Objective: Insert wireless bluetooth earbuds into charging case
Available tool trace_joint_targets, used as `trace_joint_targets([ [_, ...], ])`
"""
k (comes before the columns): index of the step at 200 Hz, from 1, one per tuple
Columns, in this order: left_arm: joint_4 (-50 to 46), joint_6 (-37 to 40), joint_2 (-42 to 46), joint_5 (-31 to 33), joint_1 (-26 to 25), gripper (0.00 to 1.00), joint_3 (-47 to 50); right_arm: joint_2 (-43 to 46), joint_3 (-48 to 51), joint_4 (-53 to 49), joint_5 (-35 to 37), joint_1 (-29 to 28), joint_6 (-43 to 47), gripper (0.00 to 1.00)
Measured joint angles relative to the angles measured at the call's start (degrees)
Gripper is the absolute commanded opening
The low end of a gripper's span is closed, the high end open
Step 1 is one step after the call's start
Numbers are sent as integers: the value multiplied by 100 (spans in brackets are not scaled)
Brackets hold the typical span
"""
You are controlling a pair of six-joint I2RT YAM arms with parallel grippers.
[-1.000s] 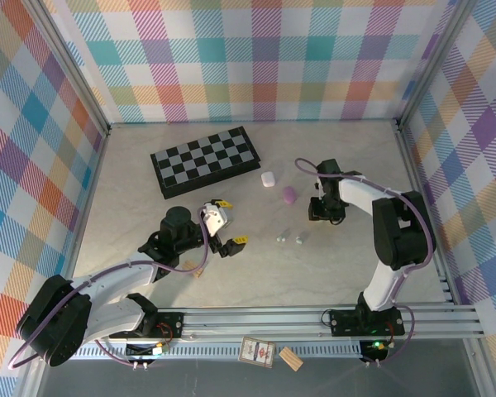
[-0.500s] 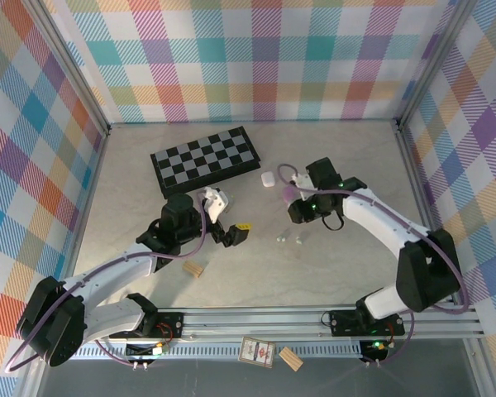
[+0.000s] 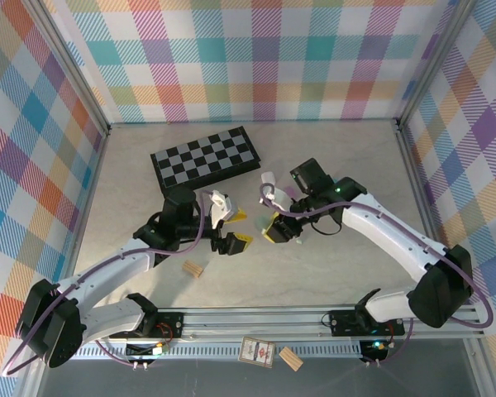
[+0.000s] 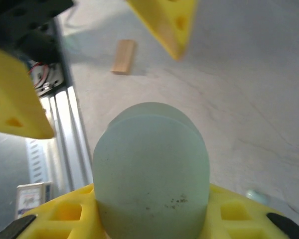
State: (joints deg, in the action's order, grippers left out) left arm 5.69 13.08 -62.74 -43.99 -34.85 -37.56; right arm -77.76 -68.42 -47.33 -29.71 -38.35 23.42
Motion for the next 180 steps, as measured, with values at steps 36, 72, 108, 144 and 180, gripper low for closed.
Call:
trace_joint_targets([
  [36, 24, -31, -22, -509, 0, 66, 0, -24, -317, -280, -173, -260, 286, 28],
  [72, 28, 4, -111, -988, 0, 62, -17, -149, -487, -376, -234, -376, 417, 28],
  [108, 52, 0, -173, -1263, 0, 59, -20, -291, -553, -437, -278, -446, 496, 27],
  [144, 66, -4, -212, -1368, 0, 57, -22, -398, -608, -485, -389, -487, 570, 27],
  [180, 66, -20, -254, -1408, 0, 50, -22, -474, -632, -555, -468, -498, 610, 27],
])
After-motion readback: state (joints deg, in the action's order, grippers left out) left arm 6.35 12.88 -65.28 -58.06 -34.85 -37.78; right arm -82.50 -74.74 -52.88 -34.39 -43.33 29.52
